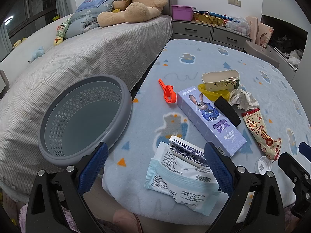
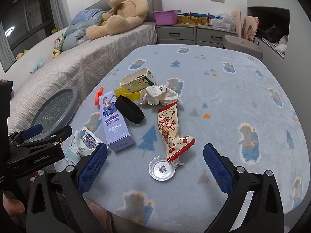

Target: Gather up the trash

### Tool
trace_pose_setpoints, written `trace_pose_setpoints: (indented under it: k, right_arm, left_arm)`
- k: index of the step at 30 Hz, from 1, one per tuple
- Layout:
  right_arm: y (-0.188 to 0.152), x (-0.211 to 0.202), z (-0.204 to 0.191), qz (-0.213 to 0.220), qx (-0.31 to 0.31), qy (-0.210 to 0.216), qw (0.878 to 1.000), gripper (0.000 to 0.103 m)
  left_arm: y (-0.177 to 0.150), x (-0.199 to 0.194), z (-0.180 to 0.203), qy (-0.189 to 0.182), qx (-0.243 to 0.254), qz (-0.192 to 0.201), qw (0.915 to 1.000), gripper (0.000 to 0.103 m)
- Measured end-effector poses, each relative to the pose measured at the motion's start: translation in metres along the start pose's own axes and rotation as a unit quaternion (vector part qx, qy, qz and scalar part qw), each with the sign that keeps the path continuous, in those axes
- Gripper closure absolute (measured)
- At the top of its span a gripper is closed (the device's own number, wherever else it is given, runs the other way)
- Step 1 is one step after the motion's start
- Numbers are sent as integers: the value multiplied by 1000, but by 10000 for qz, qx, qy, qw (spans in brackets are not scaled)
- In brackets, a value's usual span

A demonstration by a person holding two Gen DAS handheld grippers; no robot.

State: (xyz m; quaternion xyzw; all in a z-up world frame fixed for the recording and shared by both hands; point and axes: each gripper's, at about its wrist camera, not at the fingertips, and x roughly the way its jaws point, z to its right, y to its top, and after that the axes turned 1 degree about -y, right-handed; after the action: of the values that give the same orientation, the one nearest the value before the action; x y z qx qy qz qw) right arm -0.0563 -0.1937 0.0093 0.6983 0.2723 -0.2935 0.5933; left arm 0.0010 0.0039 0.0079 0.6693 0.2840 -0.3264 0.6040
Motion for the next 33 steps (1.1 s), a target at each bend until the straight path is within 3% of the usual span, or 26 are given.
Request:
trace_pose_setpoints:
  k: [33]
  right_arm:
    - [0, 0, 1, -11, 8, 20, 10000, 6]
  left_arm:
    - [-2, 1, 0, -7, -17, 11, 10000, 8]
